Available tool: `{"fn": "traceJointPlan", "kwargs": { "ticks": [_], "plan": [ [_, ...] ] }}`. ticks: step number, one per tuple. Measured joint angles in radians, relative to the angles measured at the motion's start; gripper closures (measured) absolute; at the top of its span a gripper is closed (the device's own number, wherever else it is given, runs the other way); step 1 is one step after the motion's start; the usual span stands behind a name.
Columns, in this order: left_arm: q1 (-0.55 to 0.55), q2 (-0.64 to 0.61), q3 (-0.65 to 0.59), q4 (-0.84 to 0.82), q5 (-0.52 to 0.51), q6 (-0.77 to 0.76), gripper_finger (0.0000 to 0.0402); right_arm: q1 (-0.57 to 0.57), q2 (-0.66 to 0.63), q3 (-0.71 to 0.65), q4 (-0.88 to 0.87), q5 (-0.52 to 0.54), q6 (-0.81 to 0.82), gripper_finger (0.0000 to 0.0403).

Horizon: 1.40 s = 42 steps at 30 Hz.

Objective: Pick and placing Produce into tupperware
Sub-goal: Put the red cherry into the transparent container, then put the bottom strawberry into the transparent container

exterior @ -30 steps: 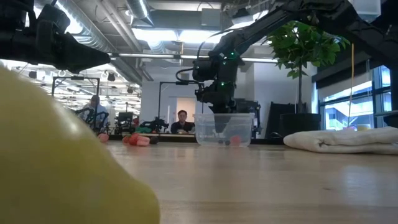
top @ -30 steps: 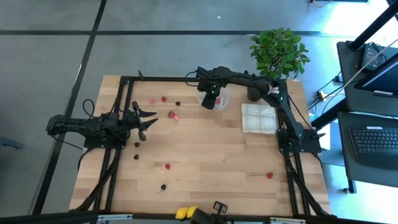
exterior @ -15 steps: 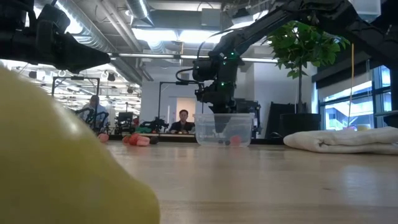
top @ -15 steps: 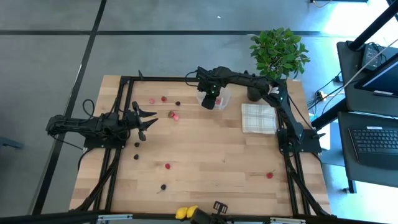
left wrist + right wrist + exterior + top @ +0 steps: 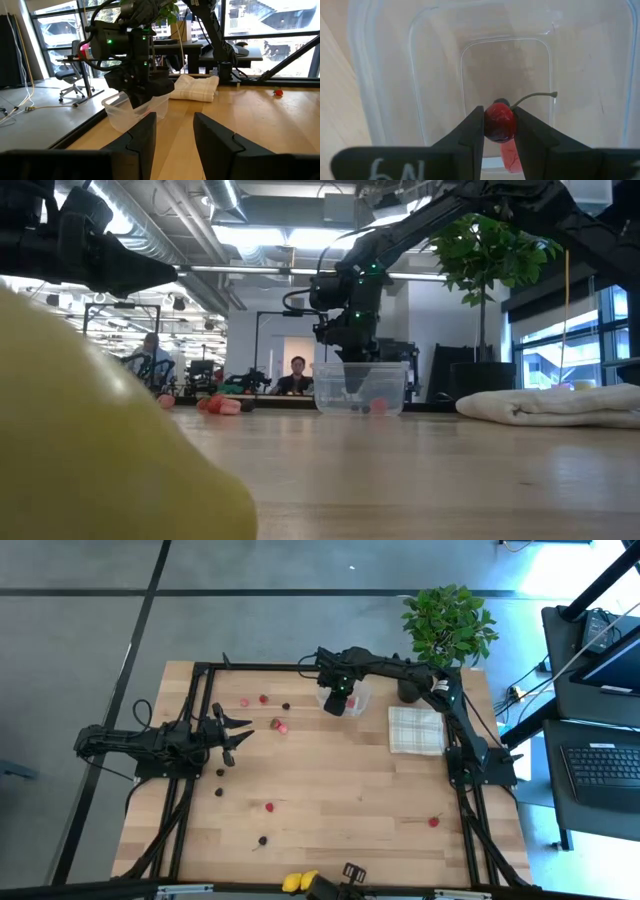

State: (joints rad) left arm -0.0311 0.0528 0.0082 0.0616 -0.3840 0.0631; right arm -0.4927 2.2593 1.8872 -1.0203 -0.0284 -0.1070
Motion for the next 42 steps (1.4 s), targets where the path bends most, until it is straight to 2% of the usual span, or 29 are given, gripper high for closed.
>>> {"fn": "traceJointPlan", "kwargs": {
  "ticks": [27,42],
  "plan": [
    [0.000,0.000,0.000,0.000,0.000,0.000,0.0278,0.000,0.000,0.000,-0.002,0.000,-0.003,0.0307],
    [0.000,0.000,0.000,0.000,0.000,0.000,0.0278,0.000,-0.002,-0.001,-0.002,0.020,0.020,0.0220]
  ]
}}
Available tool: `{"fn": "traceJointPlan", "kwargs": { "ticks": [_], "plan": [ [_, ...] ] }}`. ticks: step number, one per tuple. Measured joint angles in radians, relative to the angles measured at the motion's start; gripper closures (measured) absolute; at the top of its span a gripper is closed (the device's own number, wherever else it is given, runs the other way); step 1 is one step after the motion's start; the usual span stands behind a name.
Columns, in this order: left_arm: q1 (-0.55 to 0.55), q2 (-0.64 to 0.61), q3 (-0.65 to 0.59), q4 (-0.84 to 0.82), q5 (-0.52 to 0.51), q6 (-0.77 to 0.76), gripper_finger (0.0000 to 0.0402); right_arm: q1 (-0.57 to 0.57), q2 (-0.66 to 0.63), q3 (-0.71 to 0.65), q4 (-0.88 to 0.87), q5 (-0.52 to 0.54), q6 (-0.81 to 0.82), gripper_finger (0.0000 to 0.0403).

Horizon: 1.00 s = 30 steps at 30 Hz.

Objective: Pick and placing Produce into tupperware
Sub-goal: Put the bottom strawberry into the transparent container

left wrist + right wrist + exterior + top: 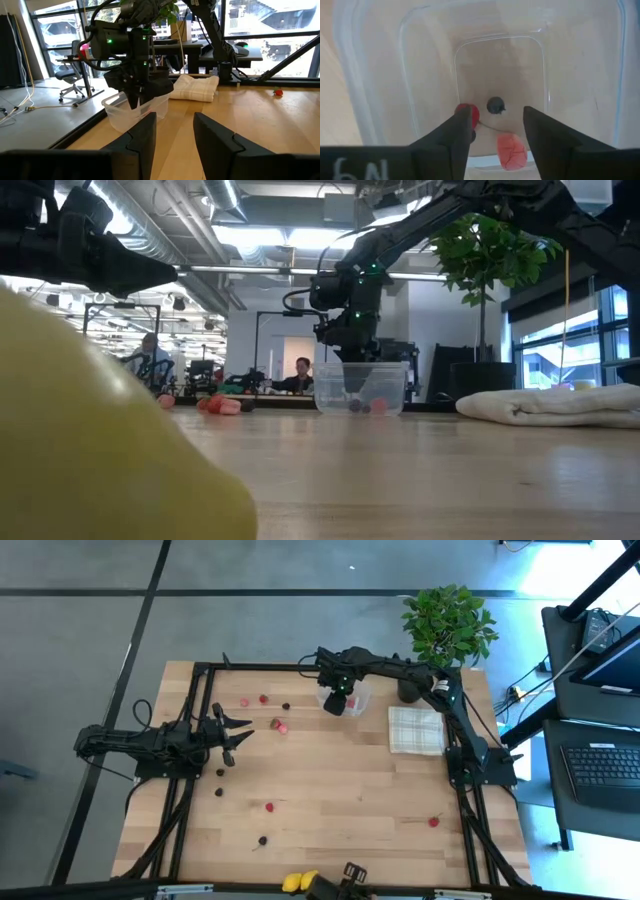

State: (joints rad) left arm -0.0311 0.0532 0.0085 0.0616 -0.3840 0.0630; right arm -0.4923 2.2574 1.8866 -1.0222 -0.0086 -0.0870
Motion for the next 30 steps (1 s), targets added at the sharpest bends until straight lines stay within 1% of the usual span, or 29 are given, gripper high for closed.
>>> {"fn": "traceJointPlan", "kwargs": {
  "ticks": [3,8,11,15,22,23,28,30],
  "plan": [
    [0.000,0.000,0.000,0.000,0.000,0.000,0.0278,0.000,0.000,0.000,0.000,0.000,0.000,0.0213],
    [0.000,0.000,0.000,0.000,0.000,0.000,0.0278,0.000,0.000,0.001,-0.010,-0.001,-0.017,0.0214],
    [0.000,0.000,0.000,0.000,0.000,0.000,0.0278,0.000,0.000,0.047,-0.121,-0.001,-0.028,0.0217],
    [0.000,0.000,0.000,0.000,0.000,0.000,0.0278,0.000,0.000,0.158,-0.266,-0.002,-0.021,0.0216],
    [0.000,0.000,0.000,0.000,0.000,0.000,0.0278,0.023,-0.001,0.455,-0.468,-0.004,0.028,0.0216],
    [0.000,0.000,0.000,0.000,0.000,0.000,0.0278,0.030,-0.010,0.474,-0.482,-0.006,0.037,0.0216],
    [-0.001,0.000,0.000,0.000,0.000,0.000,0.0278,0.059,-0.166,0.358,-0.469,-0.071,0.100,0.0218],
    [-0.001,0.000,0.000,0.000,0.000,0.000,0.0278,0.080,-0.221,0.319,-0.477,-0.074,0.118,0.0222]
  ]
}}
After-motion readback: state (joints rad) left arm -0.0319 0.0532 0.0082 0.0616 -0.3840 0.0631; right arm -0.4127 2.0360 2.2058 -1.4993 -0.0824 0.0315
